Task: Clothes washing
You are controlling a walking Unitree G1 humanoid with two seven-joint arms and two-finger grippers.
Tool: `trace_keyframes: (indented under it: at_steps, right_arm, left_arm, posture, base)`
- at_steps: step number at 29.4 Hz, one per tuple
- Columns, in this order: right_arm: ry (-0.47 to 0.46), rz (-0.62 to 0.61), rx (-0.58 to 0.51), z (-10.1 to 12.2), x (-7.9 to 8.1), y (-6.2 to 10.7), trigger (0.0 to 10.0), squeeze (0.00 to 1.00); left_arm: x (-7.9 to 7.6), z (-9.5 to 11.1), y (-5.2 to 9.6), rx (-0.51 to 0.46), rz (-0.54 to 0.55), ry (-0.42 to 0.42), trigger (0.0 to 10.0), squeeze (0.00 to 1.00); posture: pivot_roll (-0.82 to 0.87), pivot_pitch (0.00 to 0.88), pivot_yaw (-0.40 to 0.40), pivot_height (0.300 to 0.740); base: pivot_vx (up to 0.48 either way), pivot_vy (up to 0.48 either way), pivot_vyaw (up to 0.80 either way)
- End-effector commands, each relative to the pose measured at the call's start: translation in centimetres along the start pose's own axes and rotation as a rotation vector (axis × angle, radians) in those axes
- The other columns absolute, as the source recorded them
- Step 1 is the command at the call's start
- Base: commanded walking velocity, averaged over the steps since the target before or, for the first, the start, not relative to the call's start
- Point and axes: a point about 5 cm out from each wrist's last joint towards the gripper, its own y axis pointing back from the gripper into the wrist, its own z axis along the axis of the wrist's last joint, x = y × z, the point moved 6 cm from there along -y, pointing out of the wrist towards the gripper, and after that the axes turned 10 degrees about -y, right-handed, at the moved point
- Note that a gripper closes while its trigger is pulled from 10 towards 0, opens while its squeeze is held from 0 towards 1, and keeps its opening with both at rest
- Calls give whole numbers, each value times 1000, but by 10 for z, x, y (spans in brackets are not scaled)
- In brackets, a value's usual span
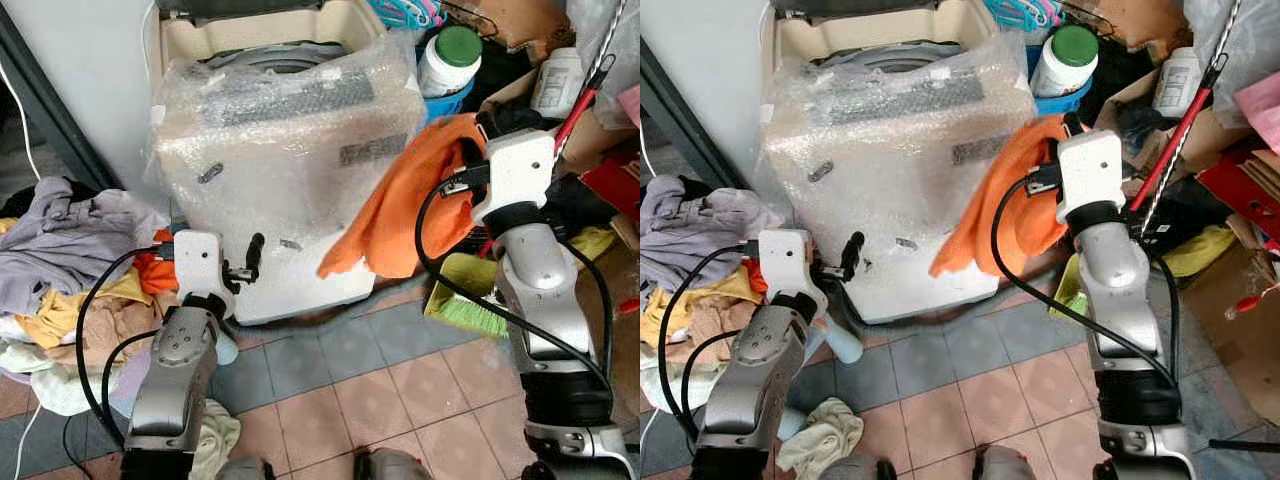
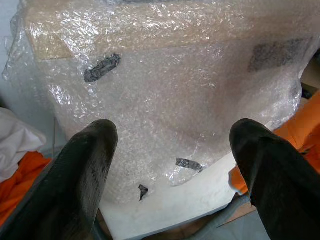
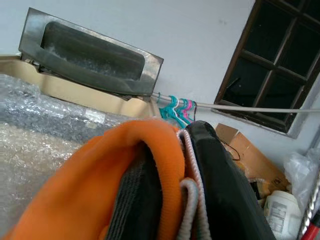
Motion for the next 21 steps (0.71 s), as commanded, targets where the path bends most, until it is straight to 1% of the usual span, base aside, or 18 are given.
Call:
trace_keyframes:
  at_steps: [1,2,5,8,9,12,13,14,15,16,18,19,20,21]
  right_arm:
    - [17,38,-69,21,-6,-14,10000,0]
    - [24,54,-81,25,-7,-19,10000,0]
    - [27,69,-89,29,-8,-23,10000,0]
    - [33,130,-123,42,-7,-40,10000,0]
    - [33,130,-123,42,-7,-40,10000,0]
    - [31,212,-149,55,2,-54,10000,0]
    - [41,251,-158,59,7,-59,10000,0]
    - [41,251,-158,59,7,-59,10000,0]
    - [47,282,-169,65,12,-63,10000,0]
    - [70,340,-196,76,19,-72,10000,0]
    - [78,355,-207,80,21,-75,10000,0]
    - [87,379,-229,91,22,-85,10000,0]
    - [87,379,-229,91,22,-85,10000,0]
    - [90,386,-237,96,22,-88,10000,0]
  left_arm:
    - [2,0,0,-4,1,-5,10000,0]
    - [2,0,1,-4,2,-7,10000,0]
    - [1,0,1,-4,2,-8,10000,0]
    - [0,-2,3,2,10,-9,10000,0]
    - [0,-2,3,2,10,-9,10000,0]
    - [1,-5,4,22,32,-9,10000,0]
    - [0,-6,4,27,36,-11,10000,0]
    - [0,-6,4,27,36,-11,10000,0]
    - [-1,-8,5,34,36,-8,10000,0]
    - [-1,-11,5,55,46,-8,10000,0]
    - [-1,-12,5,59,49,-9,10000,0]
    - [3,-16,6,81,69,-13,10000,0]
    - [3,-16,6,81,69,-13,10000,0]
    - [5,-18,6,89,78,-14,10000,0]
  posture:
    - [-21,87,34,740]
    - [-21,87,34,740]
    - [-20,86,33,740]
    - [-16,85,31,740]
    - [-16,85,31,740]
    - [-8,80,27,740]
    - [-8,80,27,740]
    - [-8,80,27,740]
    - [-8,80,27,740]
    - [-3,80,25,740]
    - [-3,80,25,740]
    - [-1,79,25,740]
    - [-1,79,25,740]
    - [-1,78,26,740]
  base:
    - [442,0,0]
    - [442,0,0]
    - [442,0,0]
    - [435,0,0]
    - [431,0,0]
    - [350,325,0]
    - [311,364,0]
    - [311,364,0]
    - [296,379,0]
    - [285,386,0]
    - [285,386,0]
    - [259,405,0]
    - [259,405,0]
    - [255,409,0]
